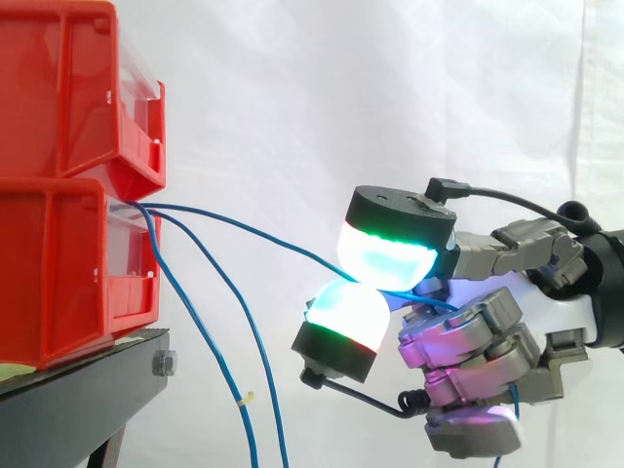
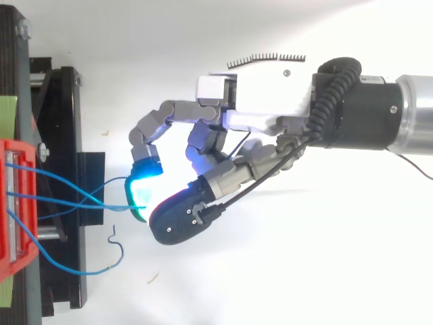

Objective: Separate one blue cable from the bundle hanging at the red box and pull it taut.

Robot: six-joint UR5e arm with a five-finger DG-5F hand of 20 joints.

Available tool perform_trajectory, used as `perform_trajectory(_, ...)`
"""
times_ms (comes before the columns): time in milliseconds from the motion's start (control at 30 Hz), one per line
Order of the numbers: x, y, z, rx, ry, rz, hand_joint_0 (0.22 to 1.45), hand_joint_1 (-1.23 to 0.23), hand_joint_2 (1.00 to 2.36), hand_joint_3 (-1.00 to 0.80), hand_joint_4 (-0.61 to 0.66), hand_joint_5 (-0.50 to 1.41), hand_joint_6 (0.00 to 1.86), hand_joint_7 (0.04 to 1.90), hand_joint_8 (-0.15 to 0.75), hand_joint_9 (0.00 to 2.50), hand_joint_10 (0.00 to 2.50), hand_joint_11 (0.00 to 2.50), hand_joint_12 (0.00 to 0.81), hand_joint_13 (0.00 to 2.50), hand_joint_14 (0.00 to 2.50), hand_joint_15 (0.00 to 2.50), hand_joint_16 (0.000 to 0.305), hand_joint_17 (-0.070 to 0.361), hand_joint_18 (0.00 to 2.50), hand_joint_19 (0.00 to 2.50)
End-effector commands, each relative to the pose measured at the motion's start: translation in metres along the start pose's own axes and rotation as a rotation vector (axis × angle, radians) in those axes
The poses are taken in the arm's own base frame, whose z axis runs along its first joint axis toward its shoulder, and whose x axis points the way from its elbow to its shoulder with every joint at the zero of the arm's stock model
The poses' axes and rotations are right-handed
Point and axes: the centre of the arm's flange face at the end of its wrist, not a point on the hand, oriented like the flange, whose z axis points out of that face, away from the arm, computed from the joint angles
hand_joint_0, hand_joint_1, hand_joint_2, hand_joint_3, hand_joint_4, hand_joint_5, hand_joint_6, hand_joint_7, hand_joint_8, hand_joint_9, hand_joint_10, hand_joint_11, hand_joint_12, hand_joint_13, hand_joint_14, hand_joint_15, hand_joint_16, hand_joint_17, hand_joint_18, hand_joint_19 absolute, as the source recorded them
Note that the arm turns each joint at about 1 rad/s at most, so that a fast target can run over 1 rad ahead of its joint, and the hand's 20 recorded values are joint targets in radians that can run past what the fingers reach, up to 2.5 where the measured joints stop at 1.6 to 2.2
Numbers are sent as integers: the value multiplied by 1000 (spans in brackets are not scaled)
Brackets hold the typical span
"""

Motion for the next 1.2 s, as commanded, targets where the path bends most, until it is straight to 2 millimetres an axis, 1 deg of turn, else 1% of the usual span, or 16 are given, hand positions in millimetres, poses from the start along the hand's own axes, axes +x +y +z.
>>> perform_trajectory(0, 0, 0, 0, 1, 2, 16, 803, -833, 1015, -303, -145, -206, 916, 1382, 287, 1126, 1395, 1429, 336, 1150, 1738, 1438, 36, 82, 1259, 1307)
perform_trajectory(33, 1, 0, 0, -1, 4, 22, 805, -832, 1016, -299, -148, -205, 916, 1386, 287, 1120, 1496, 1400, 335, 1118, 1902, 1416, 35, 80, 1284, 1403)
perform_trajectory(67, 0, 0, 0, -1, 4, 24, 806, -832, 1016, -298, -147, -205, 917, 1385, 286, 1112, 1562, 1405, 340, 1101, 2011, 1418, 35, 78, 1302, 1453)
perform_trajectory(100, 1, 0, 0, 2, 5, 29, 808, -832, 1016, -298, -143, -205, 917, 1375, 286, 1109, 1587, 1397, 342, 1094, 2048, 1399, 34, 77, 1309, 1478)
perform_trajectory(133, 0, 0, 0, 2, 4, 33, 808, -833, 1016, -295, -142, -205, 917, 1382, 284, 1103, 1621, 1400, 339, 1069, 2146, 1408, 35, 78, 1330, 1516)
perform_trajectory(233, 3, 1, -1, 2, 22, 43, 807, -833, 1017, -285, -142, -204, 918, 1386, 295, 1101, 1693, 1376, 336, 1051, 2215, 1422, 35, 78, 1336, 1531)
perform_trajectory(267, 3, 1, -1, 2, 22, 43, 806, -834, 1018, -282, -147, -204, 918, 1385, 286, 1098, 1693, 1396, 343, 1046, 2243, 1408, 35, 78, 1338, 1531)
perform_trajectory(633, 4, 0, 0, 3, 28, 51, 804, -836, 1017, -265, -152, -201, 921, 1379, 291, 1096, 1756, 1386, 336, 1028, 2336, 1374, 35, 78, 1350, 1544)
perform_trajectory(767, 4, 0, 0, 3, 28, 51, 804, -836, 1018, -265, -154, -201, 920, 1383, 290, 1098, 1765, 1369, 343, 1030, 2329, 1405, 34, 76, 1349, 1547)
perform_trajectory(833, 4, 0, 0, 3, 28, 49, 804, -836, 1018, -264, -154, -201, 920, 1383, 283, 1101, 1770, 1352, 342, 1030, 2341, 1367, 34, 77, 1349, 1534)
perform_trajectory(867, 3, 0, 0, 2, 25, 48, 804, -836, 1018, -263, -159, -201, 920, 1386, 290, 1102, 1766, 1377, 343, 1031, 2325, 1408, 34, 77, 1350, 1531)
perform_trajectory(1000, 3, 0, 0, -1, 25, 48, 804, -836, 1018, -262, -159, -200, 920, 1381, 288, 1100, 1765, 1392, 343, 1029, 2327, 1404, 33, 75, 1349, 1535)
perform_trajectory(1167, 3, 0, 0, -1, 25, 48, 806, -834, 1017, -267, -155, -200, 921, 1371, 293, 1093, 1796, 1345, 341, 1027, 2329, 1387, 33, 74, 1347, 1523)
